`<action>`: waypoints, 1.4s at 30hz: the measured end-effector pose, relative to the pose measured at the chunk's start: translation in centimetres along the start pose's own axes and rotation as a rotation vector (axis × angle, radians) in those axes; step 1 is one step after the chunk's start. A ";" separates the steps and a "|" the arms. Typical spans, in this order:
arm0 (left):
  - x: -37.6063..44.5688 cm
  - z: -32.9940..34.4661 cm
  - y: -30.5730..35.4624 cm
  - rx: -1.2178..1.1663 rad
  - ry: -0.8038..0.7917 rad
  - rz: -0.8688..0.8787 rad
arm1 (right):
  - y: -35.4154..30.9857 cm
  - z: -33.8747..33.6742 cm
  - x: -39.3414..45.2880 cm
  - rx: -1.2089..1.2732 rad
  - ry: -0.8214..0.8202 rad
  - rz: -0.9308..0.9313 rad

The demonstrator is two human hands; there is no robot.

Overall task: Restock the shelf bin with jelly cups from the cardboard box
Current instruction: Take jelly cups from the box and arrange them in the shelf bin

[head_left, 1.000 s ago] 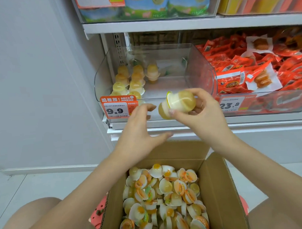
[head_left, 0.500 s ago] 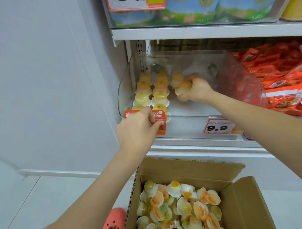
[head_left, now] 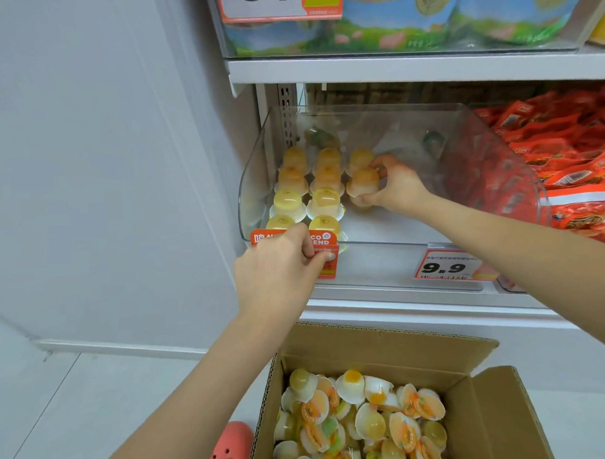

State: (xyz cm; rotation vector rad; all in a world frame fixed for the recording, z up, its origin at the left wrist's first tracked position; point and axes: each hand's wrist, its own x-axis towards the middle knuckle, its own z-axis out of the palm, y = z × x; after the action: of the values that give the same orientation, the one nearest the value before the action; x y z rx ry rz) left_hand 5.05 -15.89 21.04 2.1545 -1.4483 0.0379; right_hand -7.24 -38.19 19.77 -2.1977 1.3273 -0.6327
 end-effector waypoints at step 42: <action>-17.2 21.3 -9.7 0.491 -0.938 0.154 | 19.3 13.4 -30.5 -0.192 -0.616 0.231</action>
State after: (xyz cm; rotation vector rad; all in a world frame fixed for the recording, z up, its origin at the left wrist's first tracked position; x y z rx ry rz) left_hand 0.55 -7.99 -6.54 2.5882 -2.3010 -0.7208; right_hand -24.74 -16.38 -6.68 -2.0849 1.3002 0.2584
